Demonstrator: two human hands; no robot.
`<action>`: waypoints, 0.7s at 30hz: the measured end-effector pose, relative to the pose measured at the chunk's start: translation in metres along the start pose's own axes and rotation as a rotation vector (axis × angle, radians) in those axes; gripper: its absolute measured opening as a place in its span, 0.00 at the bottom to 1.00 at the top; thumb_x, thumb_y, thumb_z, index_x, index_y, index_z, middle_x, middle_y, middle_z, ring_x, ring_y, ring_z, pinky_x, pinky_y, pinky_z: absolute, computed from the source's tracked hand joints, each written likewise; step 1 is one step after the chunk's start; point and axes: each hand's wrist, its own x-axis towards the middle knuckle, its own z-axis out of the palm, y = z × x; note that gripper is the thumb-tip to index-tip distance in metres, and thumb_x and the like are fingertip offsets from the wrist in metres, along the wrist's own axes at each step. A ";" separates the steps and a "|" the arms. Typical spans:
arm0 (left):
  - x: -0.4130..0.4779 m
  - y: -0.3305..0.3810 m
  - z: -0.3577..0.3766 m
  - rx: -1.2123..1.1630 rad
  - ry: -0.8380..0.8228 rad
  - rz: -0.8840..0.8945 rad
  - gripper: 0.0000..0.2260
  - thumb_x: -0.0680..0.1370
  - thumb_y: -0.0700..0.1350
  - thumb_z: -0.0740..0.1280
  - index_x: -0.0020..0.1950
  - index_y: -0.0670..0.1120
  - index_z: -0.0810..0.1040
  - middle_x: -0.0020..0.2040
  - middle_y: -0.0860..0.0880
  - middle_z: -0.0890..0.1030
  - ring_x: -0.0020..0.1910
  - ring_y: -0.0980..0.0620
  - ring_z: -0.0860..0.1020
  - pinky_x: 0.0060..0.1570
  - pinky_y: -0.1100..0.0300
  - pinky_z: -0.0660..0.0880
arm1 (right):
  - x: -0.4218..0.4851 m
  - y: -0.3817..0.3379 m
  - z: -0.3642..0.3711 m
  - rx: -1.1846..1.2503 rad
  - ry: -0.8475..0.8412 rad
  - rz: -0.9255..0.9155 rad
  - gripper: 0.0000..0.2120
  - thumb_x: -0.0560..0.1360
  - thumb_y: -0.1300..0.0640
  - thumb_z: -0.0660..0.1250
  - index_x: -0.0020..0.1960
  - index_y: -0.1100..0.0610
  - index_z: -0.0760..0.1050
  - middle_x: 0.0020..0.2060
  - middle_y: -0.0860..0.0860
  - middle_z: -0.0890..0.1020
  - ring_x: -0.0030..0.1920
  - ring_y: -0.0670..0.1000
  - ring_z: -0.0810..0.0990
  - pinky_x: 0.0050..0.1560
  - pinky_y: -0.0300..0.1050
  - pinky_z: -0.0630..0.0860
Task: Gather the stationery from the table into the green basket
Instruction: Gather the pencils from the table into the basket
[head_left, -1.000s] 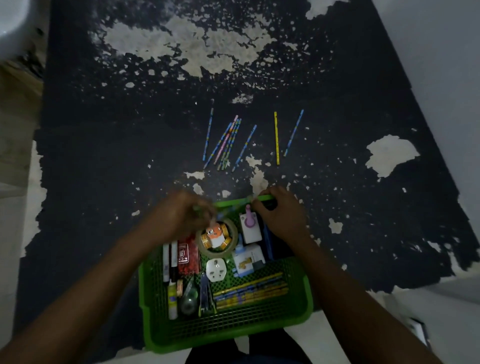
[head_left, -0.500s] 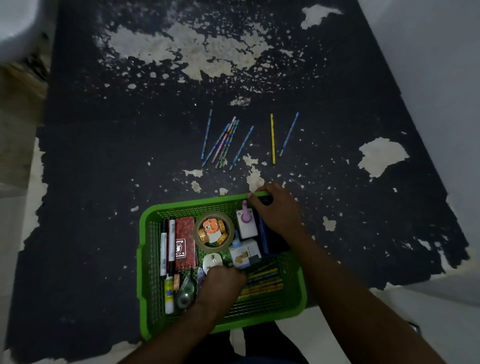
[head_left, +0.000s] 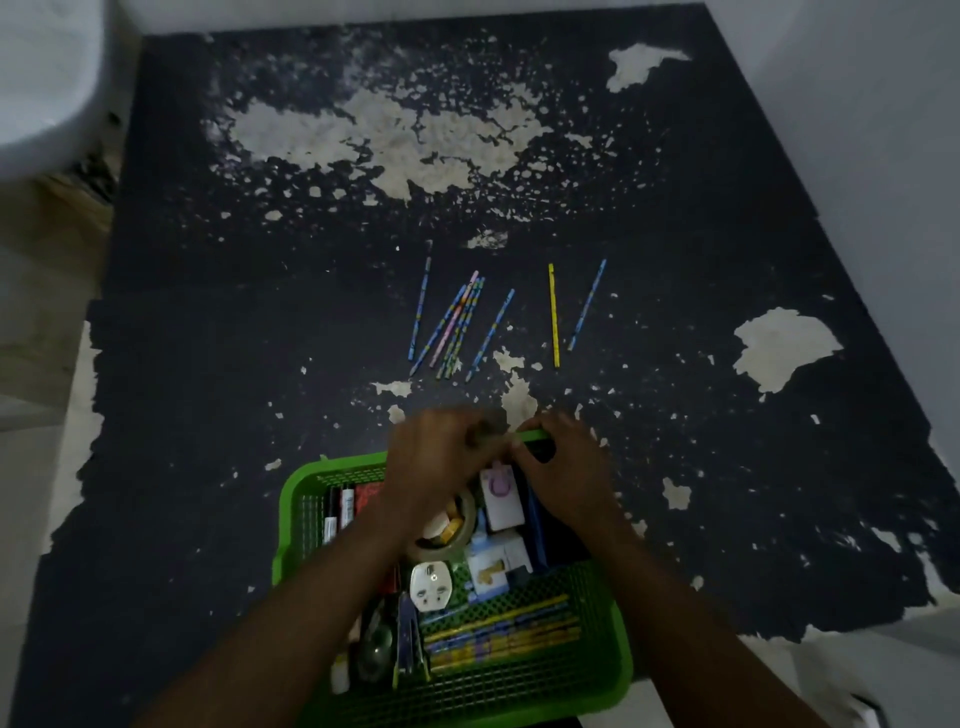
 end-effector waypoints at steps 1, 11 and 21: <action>0.025 -0.002 0.001 0.020 -0.021 -0.058 0.12 0.77 0.62 0.68 0.47 0.56 0.84 0.38 0.54 0.84 0.37 0.55 0.81 0.33 0.60 0.73 | 0.000 0.000 0.000 0.000 0.005 0.004 0.11 0.75 0.43 0.68 0.44 0.50 0.77 0.41 0.43 0.76 0.44 0.44 0.74 0.46 0.44 0.73; 0.147 -0.026 0.058 0.144 -0.207 -0.327 0.09 0.79 0.47 0.69 0.55 0.44 0.84 0.50 0.41 0.84 0.50 0.40 0.82 0.47 0.49 0.79 | 0.000 0.003 0.003 0.043 0.007 0.044 0.12 0.73 0.39 0.66 0.43 0.47 0.76 0.40 0.42 0.77 0.44 0.45 0.76 0.48 0.48 0.76; 0.107 -0.035 0.016 -0.212 -0.080 -0.207 0.07 0.77 0.40 0.69 0.51 0.47 0.86 0.44 0.49 0.86 0.42 0.51 0.83 0.42 0.62 0.74 | -0.002 -0.001 -0.001 0.031 0.009 0.036 0.11 0.74 0.42 0.69 0.43 0.49 0.77 0.41 0.43 0.77 0.43 0.43 0.75 0.46 0.44 0.74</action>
